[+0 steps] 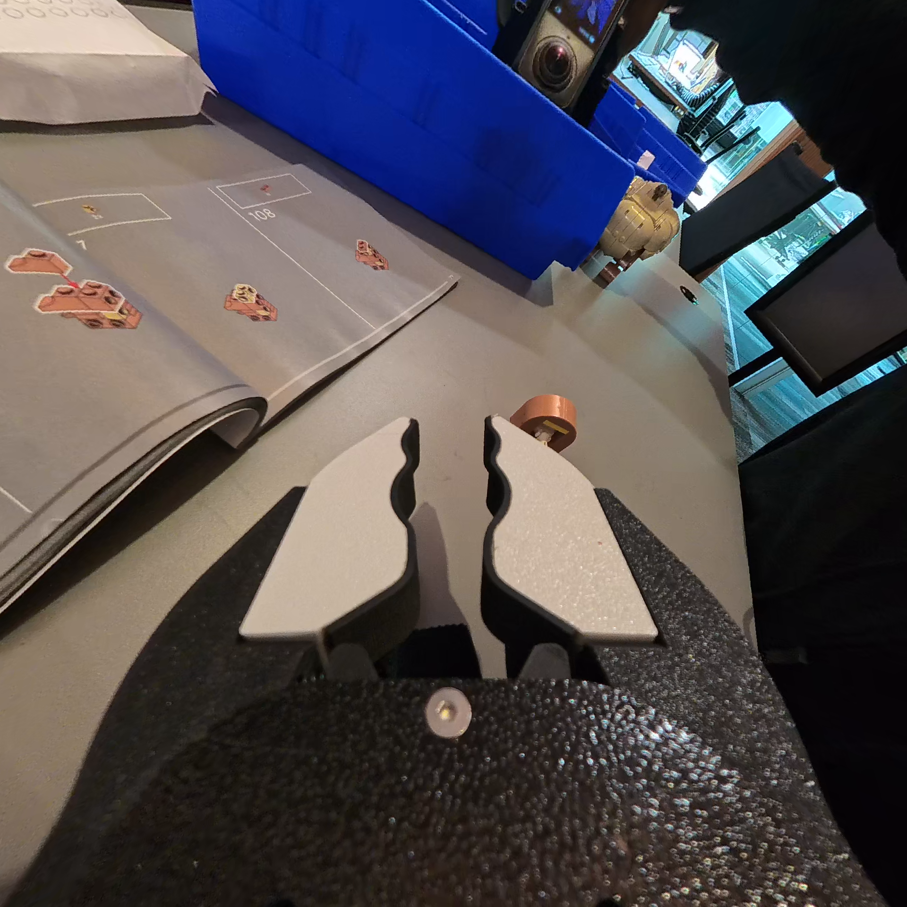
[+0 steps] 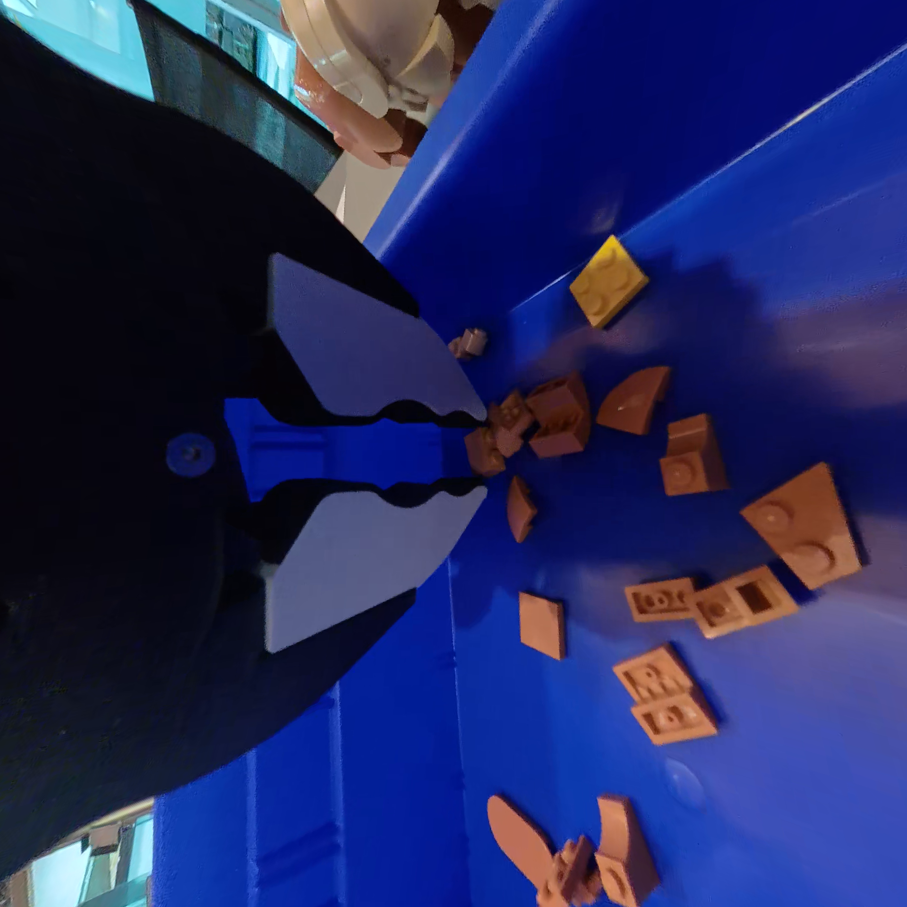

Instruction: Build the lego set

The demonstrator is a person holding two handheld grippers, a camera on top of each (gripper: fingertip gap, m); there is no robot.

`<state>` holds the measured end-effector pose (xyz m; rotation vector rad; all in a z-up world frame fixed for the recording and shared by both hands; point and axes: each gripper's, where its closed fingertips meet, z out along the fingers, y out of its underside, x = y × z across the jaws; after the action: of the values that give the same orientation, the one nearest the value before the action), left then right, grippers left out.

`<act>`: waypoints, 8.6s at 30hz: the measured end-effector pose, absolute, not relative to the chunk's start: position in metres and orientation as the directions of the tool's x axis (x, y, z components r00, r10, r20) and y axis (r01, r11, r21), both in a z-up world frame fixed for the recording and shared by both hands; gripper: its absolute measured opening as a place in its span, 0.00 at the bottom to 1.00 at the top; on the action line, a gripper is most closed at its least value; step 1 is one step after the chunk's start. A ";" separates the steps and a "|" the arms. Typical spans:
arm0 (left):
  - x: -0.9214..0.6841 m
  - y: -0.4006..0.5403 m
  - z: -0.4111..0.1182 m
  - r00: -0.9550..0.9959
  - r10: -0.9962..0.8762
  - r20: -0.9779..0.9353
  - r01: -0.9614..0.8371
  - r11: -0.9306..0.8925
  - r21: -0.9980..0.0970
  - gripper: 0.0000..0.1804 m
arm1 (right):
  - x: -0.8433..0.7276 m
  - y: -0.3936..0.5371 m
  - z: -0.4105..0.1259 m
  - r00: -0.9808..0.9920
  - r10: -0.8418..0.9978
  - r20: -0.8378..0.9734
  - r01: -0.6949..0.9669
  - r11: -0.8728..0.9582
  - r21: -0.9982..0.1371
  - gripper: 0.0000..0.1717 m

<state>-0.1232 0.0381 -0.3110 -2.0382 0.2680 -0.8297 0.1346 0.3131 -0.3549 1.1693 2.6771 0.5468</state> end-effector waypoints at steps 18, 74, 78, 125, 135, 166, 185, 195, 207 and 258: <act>-0.122 0.038 -0.311 0.755 -0.478 0.449 0.116 -0.577 -0.809 0.13 | 0.013 0.179 -0.236 -0.635 0.729 0.255 0.710 0.681 -0.179 0.11; -0.116 0.035 -0.308 0.619 -0.539 0.571 0.148 -0.635 -0.759 0.13 | 0.037 0.295 -0.243 -0.414 0.850 0.326 0.772 0.517 -0.370 0.15; -0.118 0.039 -0.310 0.616 -0.517 0.594 0.165 -0.653 -0.739 0.13 | 0.040 0.308 -0.253 -0.401 0.856 0.325 0.777 0.506 -0.374 0.11; -0.115 0.038 -0.314 0.646 -0.521 0.558 0.124 -0.650 -0.750 0.13 | 0.036 0.088 -0.262 -0.337 0.940 -0.059 0.763 0.236 -0.602 0.05; -0.115 0.035 -0.313 0.652 -0.525 0.547 0.122 -0.639 -0.759 0.13 | 0.037 0.069 -0.353 -0.365 0.931 0.006 0.877 0.346 -0.333 0.10; -0.115 0.035 -0.312 0.644 -0.524 0.558 0.129 -0.644 -0.754 0.13 | 0.071 0.259 -0.354 -0.042 0.999 0.001 0.984 0.041 -0.171 0.05; -0.113 0.033 -0.318 0.710 -0.520 0.476 0.060 -0.628 -0.776 0.13 | -0.003 0.062 -0.290 -0.435 0.900 0.040 0.875 0.433 -0.215 0.05; -0.114 0.034 -0.317 0.710 -0.517 0.478 0.068 -0.625 -0.777 0.13 | 0.010 0.070 -0.352 -0.366 0.930 0.041 0.929 0.367 -0.049 0.15; -0.123 0.037 -0.310 0.660 -0.488 0.571 0.185 -0.631 -0.753 0.13 | -0.025 0.063 -0.261 -0.692 0.615 0.377 0.722 0.592 0.359 0.18; -0.106 0.006 -0.323 0.761 -0.629 0.159 -0.272 -0.531 -0.802 0.16 | -0.048 0.075 -0.332 0.002 1.000 0.005 0.812 0.001 -0.583 0.15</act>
<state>-0.1062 0.0058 -0.3232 -2.1375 0.6716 -0.5573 -0.0485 0.0750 -0.3317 2.4717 2.4699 -0.7885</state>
